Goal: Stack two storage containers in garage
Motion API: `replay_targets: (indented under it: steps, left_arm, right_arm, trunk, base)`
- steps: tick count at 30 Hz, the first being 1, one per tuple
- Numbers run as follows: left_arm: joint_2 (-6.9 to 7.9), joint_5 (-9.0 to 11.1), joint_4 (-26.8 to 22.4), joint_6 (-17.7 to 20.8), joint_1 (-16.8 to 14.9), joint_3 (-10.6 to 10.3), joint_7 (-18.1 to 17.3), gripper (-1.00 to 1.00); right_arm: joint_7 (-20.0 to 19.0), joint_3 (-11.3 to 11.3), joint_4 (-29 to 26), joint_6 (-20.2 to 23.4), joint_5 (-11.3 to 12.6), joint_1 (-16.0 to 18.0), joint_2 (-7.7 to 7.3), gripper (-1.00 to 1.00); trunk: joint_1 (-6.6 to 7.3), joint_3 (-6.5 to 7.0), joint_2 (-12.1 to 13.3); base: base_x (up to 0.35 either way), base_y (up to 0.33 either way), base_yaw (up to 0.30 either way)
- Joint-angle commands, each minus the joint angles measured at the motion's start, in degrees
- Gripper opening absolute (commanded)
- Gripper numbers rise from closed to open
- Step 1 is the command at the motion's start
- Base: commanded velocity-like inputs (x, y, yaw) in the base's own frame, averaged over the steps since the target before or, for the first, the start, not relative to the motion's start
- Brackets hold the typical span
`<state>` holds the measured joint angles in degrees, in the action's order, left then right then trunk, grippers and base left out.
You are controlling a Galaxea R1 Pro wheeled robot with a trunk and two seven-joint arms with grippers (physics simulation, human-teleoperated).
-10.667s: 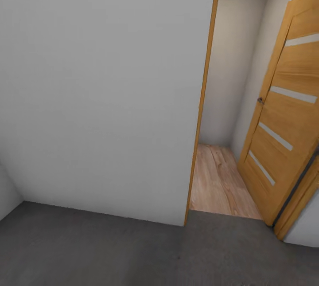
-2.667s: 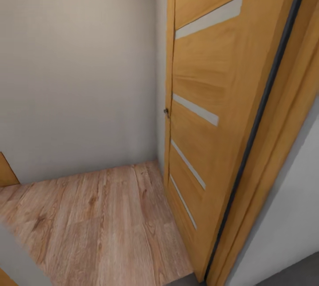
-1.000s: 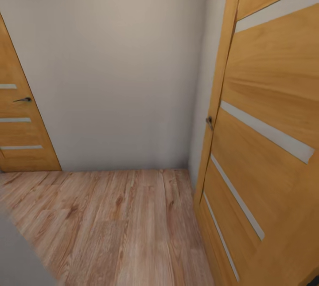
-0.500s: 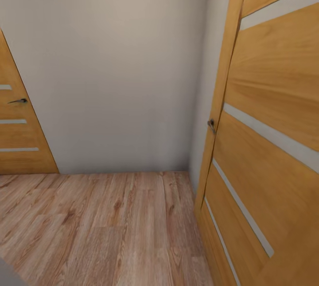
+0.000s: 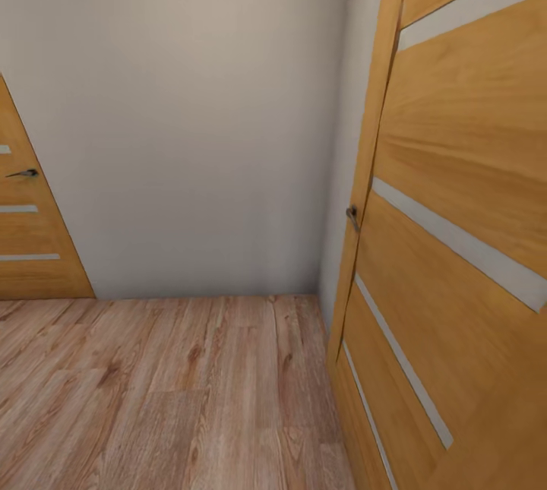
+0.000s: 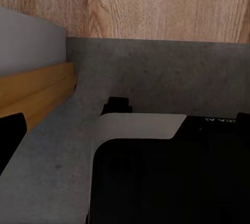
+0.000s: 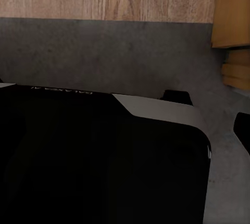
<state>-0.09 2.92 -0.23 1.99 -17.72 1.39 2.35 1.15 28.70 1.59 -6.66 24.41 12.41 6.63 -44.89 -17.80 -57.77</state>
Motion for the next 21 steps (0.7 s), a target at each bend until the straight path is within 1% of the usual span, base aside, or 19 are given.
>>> replay_targets:
  steps: [1,6,15,21]
  left_arm:
    - [-0.01,0.35,-0.03,0.21,-0.03,0.11,0.11,1.00]
    - [0.06,0.44,-0.03,0.21,-0.03,0.11,0.11,1.00]
    - [0.17,0.59,-0.03,0.21,-0.03,0.11,0.11,1.00]
    - [0.03,0.60,-0.03,0.21,-0.03,0.11,0.34,1.00]
  right_arm:
    - [0.08,0.48,0.17,-0.29,0.47,0.07,0.05,1.00]
    - [0.08,0.48,0.17,-0.36,0.47,0.07,0.05,1.00]
    - [0.08,0.48,0.17,-0.37,0.47,0.07,0.05,1.00]
    - [0.08,0.48,0.17,-0.30,0.47,0.07,0.05,1.00]
  trunk:
    - [0.00,-0.07,-0.04]
    - [0.00,-0.07,-0.04]
    - [0.00,-0.07,-0.04]
    - [0.00,-0.07,-0.04]
  base:
    - [0.002,-0.004,0.000]
    - [0.036,0.002,0.000]
    - [0.263,0.066,0.000]
    - [0.070,0.005,0.000]
